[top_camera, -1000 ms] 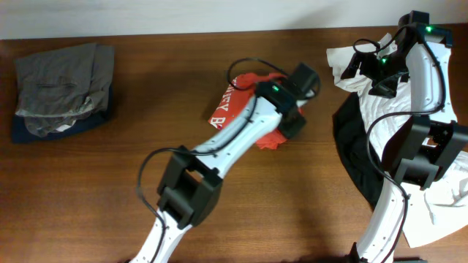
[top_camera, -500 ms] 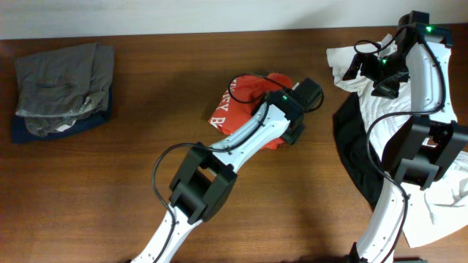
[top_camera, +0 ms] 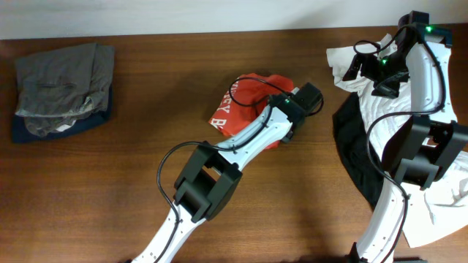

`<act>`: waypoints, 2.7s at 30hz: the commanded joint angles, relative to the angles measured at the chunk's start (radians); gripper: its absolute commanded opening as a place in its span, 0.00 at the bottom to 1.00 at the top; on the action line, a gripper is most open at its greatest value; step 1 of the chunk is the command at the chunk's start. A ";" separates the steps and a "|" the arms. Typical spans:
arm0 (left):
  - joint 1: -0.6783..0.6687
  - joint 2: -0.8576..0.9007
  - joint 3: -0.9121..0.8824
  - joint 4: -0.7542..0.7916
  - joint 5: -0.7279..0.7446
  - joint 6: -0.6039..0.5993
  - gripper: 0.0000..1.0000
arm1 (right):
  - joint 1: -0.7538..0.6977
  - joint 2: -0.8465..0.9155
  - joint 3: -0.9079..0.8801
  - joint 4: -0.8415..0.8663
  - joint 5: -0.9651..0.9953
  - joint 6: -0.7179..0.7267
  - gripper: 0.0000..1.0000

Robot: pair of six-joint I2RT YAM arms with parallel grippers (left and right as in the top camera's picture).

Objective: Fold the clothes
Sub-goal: 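Grasp the folded orange shirt bundle with the left gripper, then lift the orange bundle with the left gripper and carry it left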

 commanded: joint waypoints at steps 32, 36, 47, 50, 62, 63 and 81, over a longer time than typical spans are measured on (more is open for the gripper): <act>0.502 0.013 0.903 -0.421 -0.221 0.257 0.00 | 0.004 -0.053 0.021 -0.031 0.009 -0.020 0.99; 0.617 0.013 0.917 -0.411 -0.221 0.357 0.00 | 0.004 -0.053 0.021 -0.050 0.009 -0.020 0.99; 0.905 0.013 0.917 -0.322 -0.097 0.608 0.00 | 0.020 -0.053 0.021 -0.096 0.008 -0.019 0.99; 0.981 0.013 0.917 -0.317 0.046 0.717 0.00 | 0.036 -0.053 0.021 -0.102 0.008 -0.019 0.99; 1.177 0.016 0.915 -0.227 0.379 1.164 0.00 | 0.126 -0.053 0.021 -0.111 0.009 -0.016 0.99; 1.188 0.017 0.914 -0.213 0.388 1.164 0.00 | 0.132 -0.053 0.021 -0.113 0.009 -0.016 0.99; 1.296 0.022 0.629 0.114 0.255 0.887 0.00 | 0.182 -0.053 0.021 -0.108 0.010 -0.016 0.99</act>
